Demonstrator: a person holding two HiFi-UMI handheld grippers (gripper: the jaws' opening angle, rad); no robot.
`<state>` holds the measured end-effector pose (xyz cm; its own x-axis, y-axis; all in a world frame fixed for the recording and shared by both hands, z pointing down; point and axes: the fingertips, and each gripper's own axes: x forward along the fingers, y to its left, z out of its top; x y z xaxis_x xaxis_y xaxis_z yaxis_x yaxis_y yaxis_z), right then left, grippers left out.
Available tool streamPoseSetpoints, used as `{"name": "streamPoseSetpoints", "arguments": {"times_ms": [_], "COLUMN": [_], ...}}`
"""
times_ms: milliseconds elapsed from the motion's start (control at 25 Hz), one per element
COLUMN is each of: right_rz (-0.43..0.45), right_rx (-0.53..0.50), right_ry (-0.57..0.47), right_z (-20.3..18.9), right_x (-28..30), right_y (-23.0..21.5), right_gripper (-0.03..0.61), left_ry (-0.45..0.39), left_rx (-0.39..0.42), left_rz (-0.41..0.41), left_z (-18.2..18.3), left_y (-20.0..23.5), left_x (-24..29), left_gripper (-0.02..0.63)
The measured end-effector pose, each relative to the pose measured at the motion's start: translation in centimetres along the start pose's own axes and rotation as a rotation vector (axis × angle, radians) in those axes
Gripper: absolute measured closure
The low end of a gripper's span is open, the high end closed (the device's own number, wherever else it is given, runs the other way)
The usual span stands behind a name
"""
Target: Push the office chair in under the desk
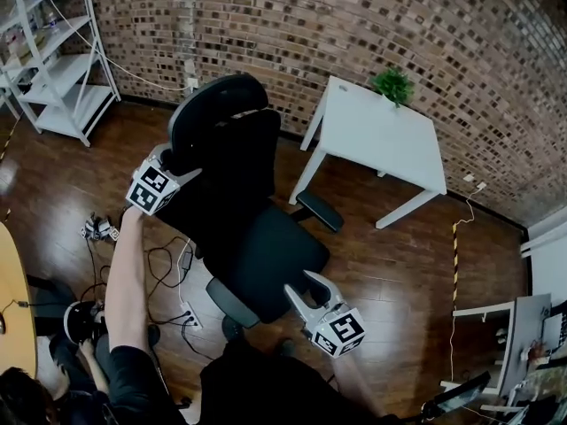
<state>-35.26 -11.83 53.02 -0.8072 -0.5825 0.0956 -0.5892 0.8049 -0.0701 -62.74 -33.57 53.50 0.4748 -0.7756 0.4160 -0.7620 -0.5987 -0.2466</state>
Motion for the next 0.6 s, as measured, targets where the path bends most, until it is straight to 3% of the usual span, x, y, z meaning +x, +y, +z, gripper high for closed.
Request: {"name": "streamPoseSetpoints", "arguments": {"times_ms": [120,200,280,320,440,600], "right_rz": [0.012,0.026,0.039,0.044,0.068,0.099], "right_rx": [0.032,0.029,0.029,0.031,0.034,0.034], "right_ry": [0.019,-0.027,-0.055,-0.060,-0.065,-0.076], "right_z": [0.6,1.1,1.4,1.4,0.8,0.0], "right_x": [-2.0,-3.4,-5.1,-6.1,-9.2,-12.4], "right_y": [0.1,-0.2,-0.8,-1.1,-2.2,-3.2], "right_gripper": [0.414,0.414,0.414,0.414,0.414,0.413], "left_ry": [0.222,0.374,0.470,0.479,0.353,0.049], "left_rx": [-0.170,-0.265,-0.296,-0.272,-0.099,0.039], "left_rz": [0.091,0.156,0.208,0.226,0.216,0.048], "left_z": [-2.0,-3.3,-3.6,-3.2,0.3,6.4], "left_y": [-4.5,-7.4,-10.0,-11.1,-14.7,-23.0], "left_x": [-4.9,-8.0,-10.1,-10.4,-8.9,-5.1], "left_gripper": [0.244,0.241,0.242,0.242,0.236,0.218]}}
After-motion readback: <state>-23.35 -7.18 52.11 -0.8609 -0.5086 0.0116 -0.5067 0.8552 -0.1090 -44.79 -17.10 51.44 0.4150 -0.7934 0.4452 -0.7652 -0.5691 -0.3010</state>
